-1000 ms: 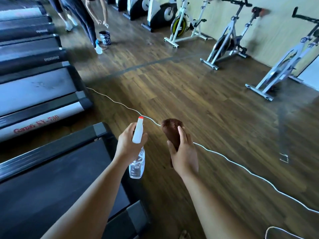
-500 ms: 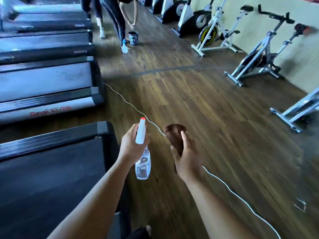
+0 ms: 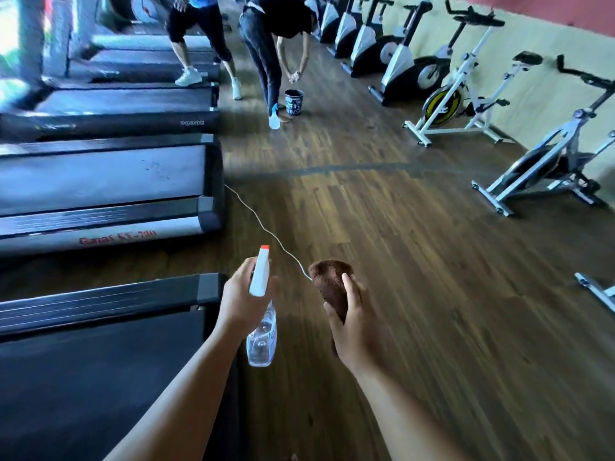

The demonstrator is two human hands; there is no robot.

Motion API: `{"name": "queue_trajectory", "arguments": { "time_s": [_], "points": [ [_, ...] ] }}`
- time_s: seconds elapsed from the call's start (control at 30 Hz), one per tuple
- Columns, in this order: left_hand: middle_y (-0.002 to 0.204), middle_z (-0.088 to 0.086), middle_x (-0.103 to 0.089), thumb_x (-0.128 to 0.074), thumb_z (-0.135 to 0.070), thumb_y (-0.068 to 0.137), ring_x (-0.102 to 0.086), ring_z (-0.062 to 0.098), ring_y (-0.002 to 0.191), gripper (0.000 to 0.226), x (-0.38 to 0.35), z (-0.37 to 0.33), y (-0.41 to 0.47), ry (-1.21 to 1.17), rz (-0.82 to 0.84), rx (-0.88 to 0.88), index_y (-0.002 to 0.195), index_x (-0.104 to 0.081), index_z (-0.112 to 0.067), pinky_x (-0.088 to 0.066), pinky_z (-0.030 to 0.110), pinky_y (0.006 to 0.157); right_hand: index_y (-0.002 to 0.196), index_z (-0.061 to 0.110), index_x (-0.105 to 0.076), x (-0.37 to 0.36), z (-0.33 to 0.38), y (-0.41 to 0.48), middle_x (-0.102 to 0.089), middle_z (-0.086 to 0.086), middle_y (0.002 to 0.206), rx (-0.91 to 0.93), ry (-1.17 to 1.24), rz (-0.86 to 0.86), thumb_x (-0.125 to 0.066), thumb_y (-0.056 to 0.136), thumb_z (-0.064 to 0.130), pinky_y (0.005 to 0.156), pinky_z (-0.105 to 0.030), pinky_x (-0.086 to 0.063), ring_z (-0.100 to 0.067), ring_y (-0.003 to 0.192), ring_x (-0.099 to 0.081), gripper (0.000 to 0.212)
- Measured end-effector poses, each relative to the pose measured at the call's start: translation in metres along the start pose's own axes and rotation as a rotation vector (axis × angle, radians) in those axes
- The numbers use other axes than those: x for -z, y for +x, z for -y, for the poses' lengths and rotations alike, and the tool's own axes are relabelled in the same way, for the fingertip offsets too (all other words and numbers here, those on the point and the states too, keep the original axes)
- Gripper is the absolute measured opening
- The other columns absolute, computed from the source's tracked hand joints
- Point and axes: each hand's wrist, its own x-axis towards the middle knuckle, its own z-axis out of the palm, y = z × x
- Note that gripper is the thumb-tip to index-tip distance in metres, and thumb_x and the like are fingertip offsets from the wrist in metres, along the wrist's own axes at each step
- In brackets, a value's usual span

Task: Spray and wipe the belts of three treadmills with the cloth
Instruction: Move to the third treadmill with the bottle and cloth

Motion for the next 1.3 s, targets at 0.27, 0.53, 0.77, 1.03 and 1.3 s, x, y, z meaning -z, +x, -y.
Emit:
{"name": "queue_trajectory", "arguments": {
  "time_s": [0.27,0.53,0.77,1.03,1.3],
  "points": [
    [0.086,-0.006,-0.067,-0.07,-0.017,0.087,-0.061,0.013,0.081,0.015,-0.002,-0.005,0.109,0.027,-0.068,0.002,0.099,-0.063,-0.024,-0.051,0.038,0.075,0.153,0.021,-0.032,-0.037,0.013,0.114,-0.034,0.0,0.157,0.07,0.063,0.05,-0.054,0.097,0.04,0.108,-0.028,-0.035,-0.018,0.139,-0.04,0.063],
    [0.092,-0.01,-0.068,-0.07,-0.019,0.087,-0.063,0.01,0.084,0.021,-0.018,-0.003,0.207,0.07,-0.166,0.007,0.106,-0.064,-0.024,-0.05,0.034,0.078,0.152,0.017,-0.035,-0.064,0.009,0.245,-0.035,-0.002,0.156,0.181,0.109,0.102,-0.061,0.095,0.032,0.105,-0.022,-0.03,-0.016,0.14,-0.036,0.064],
    [0.082,-0.012,-0.065,-0.069,-0.018,0.086,-0.059,0.001,0.076,0.016,-0.042,-0.016,0.295,0.104,-0.292,0.05,0.098,-0.062,-0.024,-0.042,0.015,0.066,0.15,0.02,-0.039,-0.081,0.005,0.366,-0.04,0.0,0.152,0.286,0.125,0.155,-0.061,0.091,0.036,0.1,-0.033,-0.043,-0.017,0.134,-0.043,0.064],
    [0.085,-0.014,-0.066,-0.07,-0.018,0.086,-0.059,-0.003,0.078,0.019,-0.053,-0.024,0.377,0.112,-0.429,0.112,0.102,-0.063,-0.024,-0.037,0.003,0.066,0.149,0.02,-0.041,-0.106,0.017,0.474,-0.041,0.001,0.153,0.415,0.141,0.228,-0.067,0.091,0.03,0.1,-0.034,-0.044,-0.019,0.133,-0.047,0.065],
    [0.083,-0.006,-0.067,-0.068,-0.02,0.083,-0.059,0.01,0.076,0.017,-0.018,-0.003,0.441,0.055,-0.493,0.183,0.099,-0.063,-0.026,-0.046,0.021,0.07,0.142,0.006,-0.05,-0.169,0.057,0.542,-0.051,-0.014,0.143,0.489,0.201,0.241,-0.074,0.085,0.019,0.104,-0.036,-0.043,-0.03,0.128,-0.053,0.063]
  ]
}}
